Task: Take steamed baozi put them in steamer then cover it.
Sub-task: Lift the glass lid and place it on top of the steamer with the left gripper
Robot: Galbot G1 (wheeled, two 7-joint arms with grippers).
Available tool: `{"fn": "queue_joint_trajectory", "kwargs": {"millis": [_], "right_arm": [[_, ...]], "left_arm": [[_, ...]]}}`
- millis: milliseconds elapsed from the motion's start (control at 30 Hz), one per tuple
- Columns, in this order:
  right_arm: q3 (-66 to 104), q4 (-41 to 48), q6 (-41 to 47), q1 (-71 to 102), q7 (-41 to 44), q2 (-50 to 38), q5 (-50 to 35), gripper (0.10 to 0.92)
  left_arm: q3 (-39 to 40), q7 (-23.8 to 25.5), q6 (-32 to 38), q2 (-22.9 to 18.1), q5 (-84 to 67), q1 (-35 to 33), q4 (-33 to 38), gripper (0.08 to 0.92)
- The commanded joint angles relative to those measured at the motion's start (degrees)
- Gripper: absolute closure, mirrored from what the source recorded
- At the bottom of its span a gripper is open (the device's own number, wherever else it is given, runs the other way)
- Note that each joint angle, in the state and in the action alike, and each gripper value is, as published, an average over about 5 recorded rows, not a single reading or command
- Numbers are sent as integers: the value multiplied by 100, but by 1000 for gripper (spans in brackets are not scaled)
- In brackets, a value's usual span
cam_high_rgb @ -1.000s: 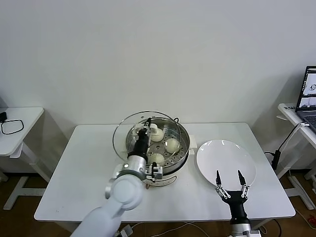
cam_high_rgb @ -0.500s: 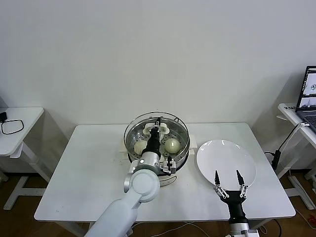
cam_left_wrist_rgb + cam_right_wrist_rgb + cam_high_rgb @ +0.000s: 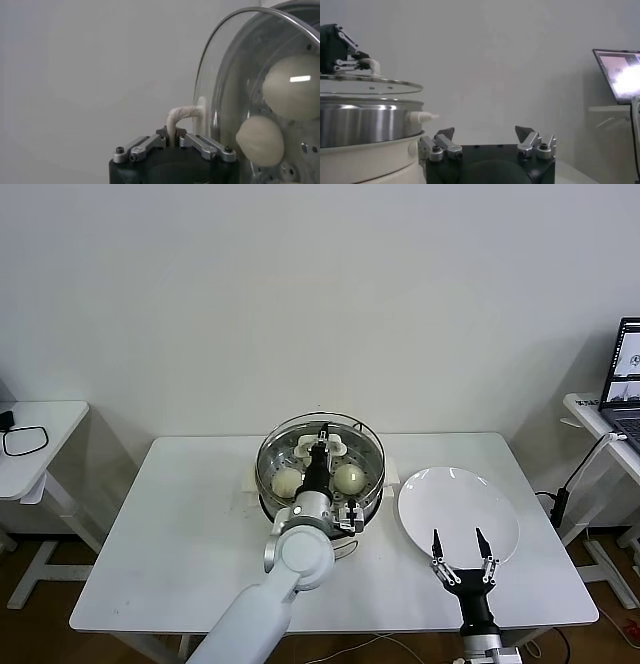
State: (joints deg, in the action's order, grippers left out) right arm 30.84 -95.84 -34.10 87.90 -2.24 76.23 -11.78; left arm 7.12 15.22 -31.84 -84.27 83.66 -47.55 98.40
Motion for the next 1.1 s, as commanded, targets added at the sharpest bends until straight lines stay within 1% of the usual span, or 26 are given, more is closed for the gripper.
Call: {"fn": "queue_joint_trajectory", "kwargs": {"millis": [33,1100], "right_arm": [[-6,1,-1,-6,-3,0,7,203],[-22,-23,-3,-7,7,0,35,203]], "left_arm": [[0,-153,14,-142,104,-48,-147,803],[-68,-155,179,-87,236,-130,-308,803]]}}
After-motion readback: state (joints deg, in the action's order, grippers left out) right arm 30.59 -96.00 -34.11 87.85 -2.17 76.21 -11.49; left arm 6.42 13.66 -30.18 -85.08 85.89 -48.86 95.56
